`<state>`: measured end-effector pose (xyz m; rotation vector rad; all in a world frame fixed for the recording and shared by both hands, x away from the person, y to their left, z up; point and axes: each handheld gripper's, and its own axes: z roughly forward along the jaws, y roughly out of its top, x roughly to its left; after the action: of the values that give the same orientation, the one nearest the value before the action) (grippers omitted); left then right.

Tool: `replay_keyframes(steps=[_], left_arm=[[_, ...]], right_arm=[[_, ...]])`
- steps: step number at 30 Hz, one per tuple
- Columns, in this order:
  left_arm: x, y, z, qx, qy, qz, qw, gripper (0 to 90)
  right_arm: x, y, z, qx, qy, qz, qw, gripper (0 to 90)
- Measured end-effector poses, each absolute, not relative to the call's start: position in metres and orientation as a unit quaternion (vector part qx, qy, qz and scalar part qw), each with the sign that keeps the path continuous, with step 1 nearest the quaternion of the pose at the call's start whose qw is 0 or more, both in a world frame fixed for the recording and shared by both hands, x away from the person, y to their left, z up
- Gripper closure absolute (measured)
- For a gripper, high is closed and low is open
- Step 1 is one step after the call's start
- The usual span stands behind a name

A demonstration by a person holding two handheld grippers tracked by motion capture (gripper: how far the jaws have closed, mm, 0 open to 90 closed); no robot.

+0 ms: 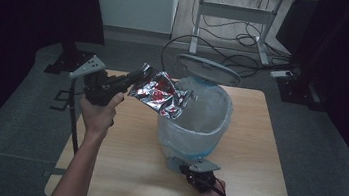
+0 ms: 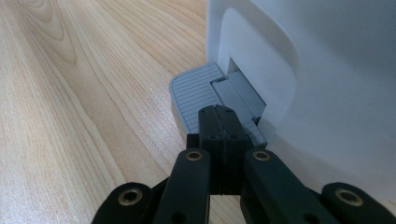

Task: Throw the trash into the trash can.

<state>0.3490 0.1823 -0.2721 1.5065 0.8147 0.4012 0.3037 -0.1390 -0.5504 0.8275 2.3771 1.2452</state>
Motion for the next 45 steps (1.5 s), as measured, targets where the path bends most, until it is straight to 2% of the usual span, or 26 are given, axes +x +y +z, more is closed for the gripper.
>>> replay_keyframes(steps=[45], left_arm=[[0.379, 0.125, -0.277, 0.684, 0.350, 0.165, 0.618, 90.0]], right_arm=[[0.304, -0.139, -0.551, 0.290, 0.835, 0.437, 0.167, 90.0]])
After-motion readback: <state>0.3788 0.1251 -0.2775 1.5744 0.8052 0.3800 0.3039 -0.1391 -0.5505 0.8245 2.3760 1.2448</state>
